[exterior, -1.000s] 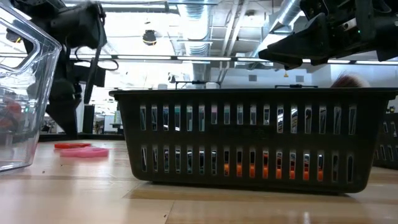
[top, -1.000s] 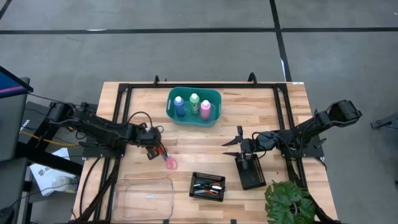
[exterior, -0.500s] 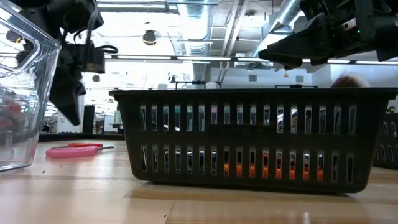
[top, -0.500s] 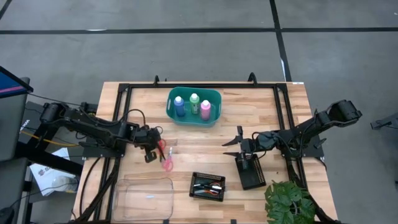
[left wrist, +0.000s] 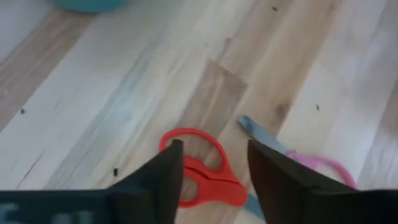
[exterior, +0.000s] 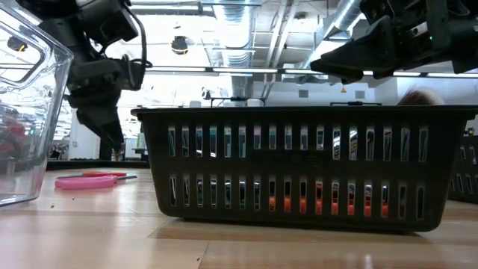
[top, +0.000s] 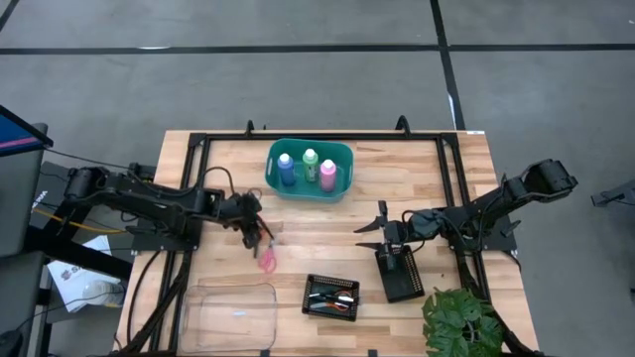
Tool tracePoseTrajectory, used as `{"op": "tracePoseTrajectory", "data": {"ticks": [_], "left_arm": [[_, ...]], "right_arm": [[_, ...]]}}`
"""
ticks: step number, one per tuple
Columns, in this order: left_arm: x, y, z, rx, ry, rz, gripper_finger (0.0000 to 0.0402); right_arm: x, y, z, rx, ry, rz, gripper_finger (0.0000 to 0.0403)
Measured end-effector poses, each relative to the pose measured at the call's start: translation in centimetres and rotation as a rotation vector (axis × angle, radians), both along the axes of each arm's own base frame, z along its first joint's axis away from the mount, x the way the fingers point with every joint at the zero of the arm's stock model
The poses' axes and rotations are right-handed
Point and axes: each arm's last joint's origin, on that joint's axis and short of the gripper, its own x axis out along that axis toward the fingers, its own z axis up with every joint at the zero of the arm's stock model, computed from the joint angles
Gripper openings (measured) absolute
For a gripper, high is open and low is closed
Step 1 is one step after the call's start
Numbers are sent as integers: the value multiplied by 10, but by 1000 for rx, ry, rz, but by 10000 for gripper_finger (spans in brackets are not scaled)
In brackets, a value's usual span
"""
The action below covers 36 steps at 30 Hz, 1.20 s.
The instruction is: Pick & Place Paint Supplies
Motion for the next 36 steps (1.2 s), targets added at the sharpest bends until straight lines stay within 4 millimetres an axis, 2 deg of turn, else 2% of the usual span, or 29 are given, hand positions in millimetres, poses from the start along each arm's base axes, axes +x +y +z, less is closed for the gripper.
{"op": "tracePoseTrajectory", "data": {"ticks": [4,7,16,20,23,26,30,31,36], "left_arm": [[2,5,-7,-32,36,67,220],[4,8,-14,-43,73,97,239],[12,21,-38,2,191,106,235],[16,23,-46,31,225,73,210],[17,23,-49,39,243,52,176],[19,22,-50,41,235,21,122],[20,21,-48,46,212,-32,28],[20,21,-47,51,203,-45,16],[22,20,-43,87,164,-60,5]], "right_arm": [[0,0,-1,-3,10,0,143],[0,0,-2,-7,23,0,143],[-1,0,-5,-34,51,4,143],[-2,-1,-7,-44,70,-7,143],[-2,-1,-8,-52,78,-33,143],[-2,-2,-9,-54,86,-38,143],[-2,-2,-9,-55,87,-38,143],[-2,-2,-9,-55,87,-38,143],[-2,-2,-9,-54,87,-38,143]]}}
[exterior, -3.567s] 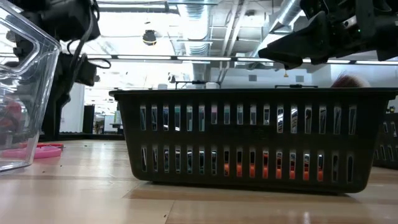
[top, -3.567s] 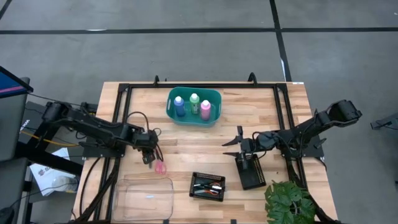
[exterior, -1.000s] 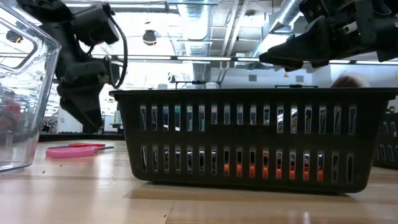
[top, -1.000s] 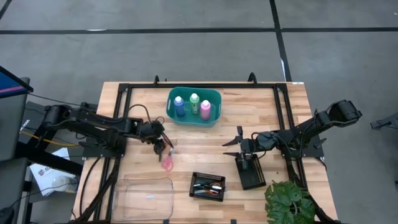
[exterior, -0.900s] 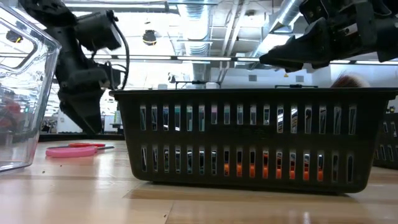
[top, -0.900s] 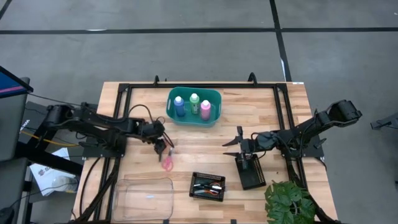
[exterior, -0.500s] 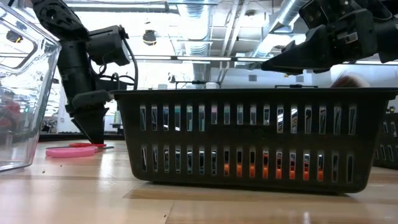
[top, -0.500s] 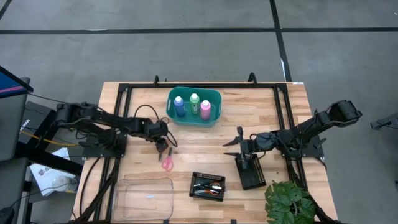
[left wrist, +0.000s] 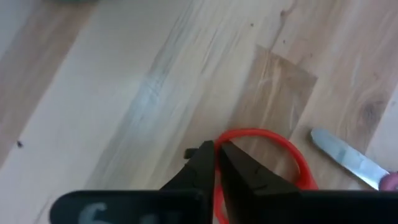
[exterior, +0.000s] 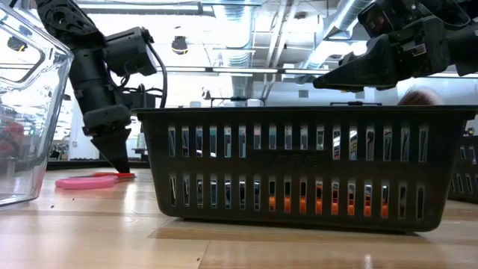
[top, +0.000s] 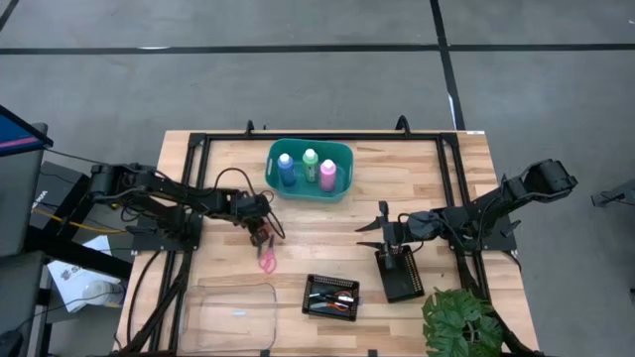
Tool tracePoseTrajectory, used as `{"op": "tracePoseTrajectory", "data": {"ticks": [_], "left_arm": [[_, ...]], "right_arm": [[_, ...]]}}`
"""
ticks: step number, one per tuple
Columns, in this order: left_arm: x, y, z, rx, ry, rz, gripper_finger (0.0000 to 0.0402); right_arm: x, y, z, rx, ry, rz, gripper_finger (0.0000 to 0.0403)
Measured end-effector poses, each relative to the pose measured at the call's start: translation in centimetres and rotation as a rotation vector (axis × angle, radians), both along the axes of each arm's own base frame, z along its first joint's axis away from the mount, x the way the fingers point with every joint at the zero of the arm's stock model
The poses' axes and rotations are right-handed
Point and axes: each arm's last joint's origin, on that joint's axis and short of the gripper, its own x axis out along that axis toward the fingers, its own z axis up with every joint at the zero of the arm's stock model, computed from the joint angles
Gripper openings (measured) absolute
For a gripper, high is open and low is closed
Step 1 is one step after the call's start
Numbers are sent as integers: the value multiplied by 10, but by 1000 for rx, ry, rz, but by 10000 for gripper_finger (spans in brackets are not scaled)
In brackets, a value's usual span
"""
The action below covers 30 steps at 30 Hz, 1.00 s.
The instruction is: Pick & Place Paint Supplies
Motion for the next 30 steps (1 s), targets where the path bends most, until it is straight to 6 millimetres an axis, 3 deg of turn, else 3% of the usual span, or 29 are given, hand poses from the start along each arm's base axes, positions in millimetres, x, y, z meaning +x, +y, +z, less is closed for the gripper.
{"op": "tracePoseTrajectory", "data": {"ticks": [12,20,24,30], "left_arm": [[-5,-10,34,66,-194,-22,1],[-7,-27,42,0,-222,-421,4],[-4,-40,38,86,-204,-623,28],[-4,-39,27,156,-100,-666,108]], "right_arm": [[0,0,1,3,-12,0,143],[0,0,1,3,-11,-1,143],[1,-2,1,3,-10,-8,143],[0,-2,0,4,-3,-8,143]]}}
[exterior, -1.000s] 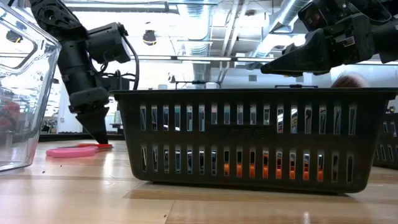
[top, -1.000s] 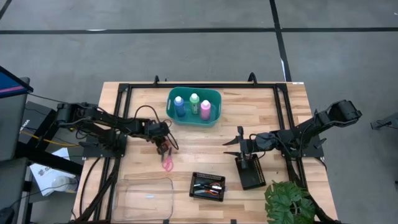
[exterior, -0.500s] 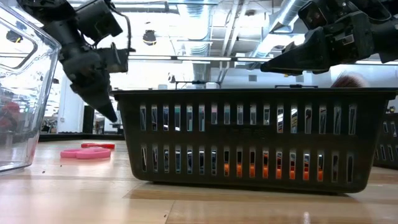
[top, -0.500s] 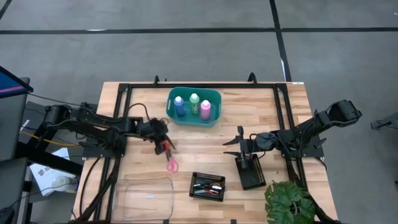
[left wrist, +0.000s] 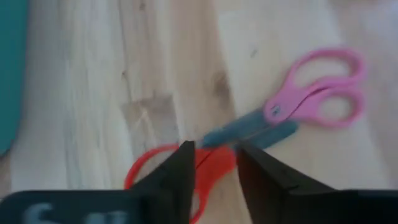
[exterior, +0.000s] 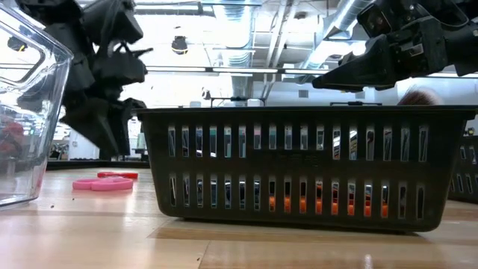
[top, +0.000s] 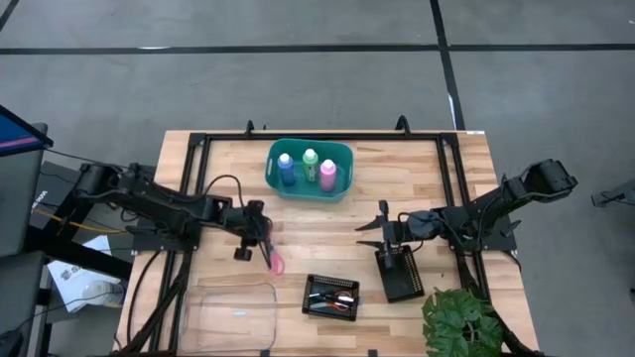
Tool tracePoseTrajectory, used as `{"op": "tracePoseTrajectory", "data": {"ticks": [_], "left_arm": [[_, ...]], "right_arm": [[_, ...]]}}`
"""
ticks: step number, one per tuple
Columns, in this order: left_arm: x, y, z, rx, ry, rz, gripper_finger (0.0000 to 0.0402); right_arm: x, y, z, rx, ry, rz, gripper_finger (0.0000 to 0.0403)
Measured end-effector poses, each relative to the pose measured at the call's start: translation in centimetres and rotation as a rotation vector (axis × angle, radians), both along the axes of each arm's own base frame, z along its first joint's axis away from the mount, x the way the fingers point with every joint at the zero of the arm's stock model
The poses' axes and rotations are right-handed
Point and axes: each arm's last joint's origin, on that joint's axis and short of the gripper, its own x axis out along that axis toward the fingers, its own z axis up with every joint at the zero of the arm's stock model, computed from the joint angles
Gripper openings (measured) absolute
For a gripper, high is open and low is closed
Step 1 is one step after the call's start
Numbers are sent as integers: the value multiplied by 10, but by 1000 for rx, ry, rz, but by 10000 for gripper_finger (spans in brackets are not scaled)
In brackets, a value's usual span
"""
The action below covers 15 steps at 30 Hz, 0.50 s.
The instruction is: Pick & Place Paint Supplies
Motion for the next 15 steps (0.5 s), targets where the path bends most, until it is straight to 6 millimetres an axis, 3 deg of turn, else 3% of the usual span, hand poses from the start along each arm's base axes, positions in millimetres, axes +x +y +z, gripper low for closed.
{"op": "tracePoseTrajectory", "data": {"ticks": [7,11,15], "left_arm": [[-2,2,-20,28,157,10,199],[0,3,-25,47,192,26,207],[-1,4,-29,45,218,55,185]], "right_arm": [[0,0,-1,-4,8,1,143],[0,0,-1,-5,12,1,143],[0,0,-1,-5,13,1,143]]}}
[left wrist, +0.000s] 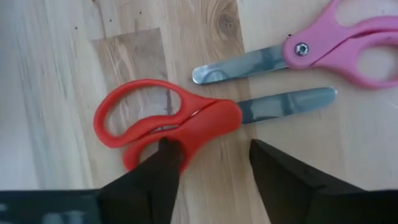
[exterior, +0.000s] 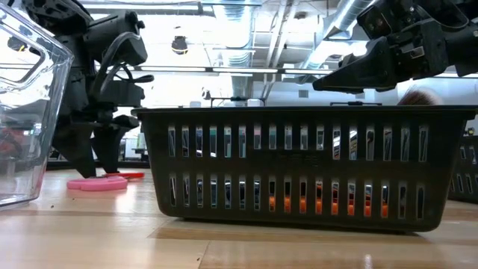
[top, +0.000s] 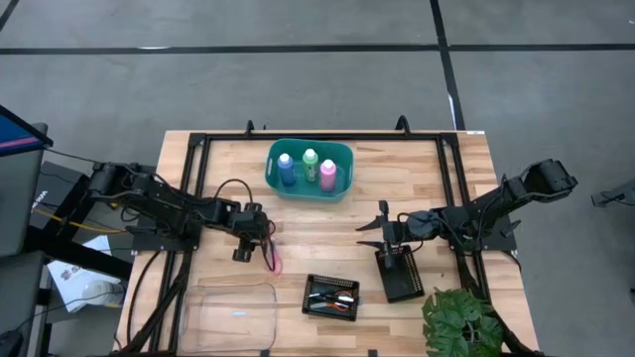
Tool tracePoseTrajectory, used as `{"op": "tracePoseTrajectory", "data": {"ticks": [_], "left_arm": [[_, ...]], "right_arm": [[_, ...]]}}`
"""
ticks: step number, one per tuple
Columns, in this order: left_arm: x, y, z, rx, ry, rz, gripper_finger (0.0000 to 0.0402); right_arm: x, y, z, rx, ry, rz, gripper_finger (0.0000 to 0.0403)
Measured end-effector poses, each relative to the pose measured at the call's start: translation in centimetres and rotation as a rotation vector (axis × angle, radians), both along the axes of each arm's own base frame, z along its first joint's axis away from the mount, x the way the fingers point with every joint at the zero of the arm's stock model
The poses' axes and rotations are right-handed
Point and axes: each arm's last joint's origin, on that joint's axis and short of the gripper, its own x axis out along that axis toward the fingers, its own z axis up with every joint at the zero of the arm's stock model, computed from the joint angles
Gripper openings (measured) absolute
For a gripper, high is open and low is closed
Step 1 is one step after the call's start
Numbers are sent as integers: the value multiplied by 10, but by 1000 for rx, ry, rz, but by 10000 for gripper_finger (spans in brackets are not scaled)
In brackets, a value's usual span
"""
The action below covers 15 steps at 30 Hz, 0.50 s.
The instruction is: Pick & Place Paint Supplies
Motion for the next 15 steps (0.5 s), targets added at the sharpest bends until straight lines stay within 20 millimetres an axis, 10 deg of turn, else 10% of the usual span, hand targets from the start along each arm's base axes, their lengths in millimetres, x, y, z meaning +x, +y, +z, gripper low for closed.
{"op": "tracePoseTrajectory", "data": {"ticks": [10,15], "left_arm": [[-1,0,-1,-91,10,48,23],[0,1,-1,-119,-5,177,6]], "right_arm": [[0,0,0,7,1,-2,143],[0,0,0,7,1,-2,143]]}}
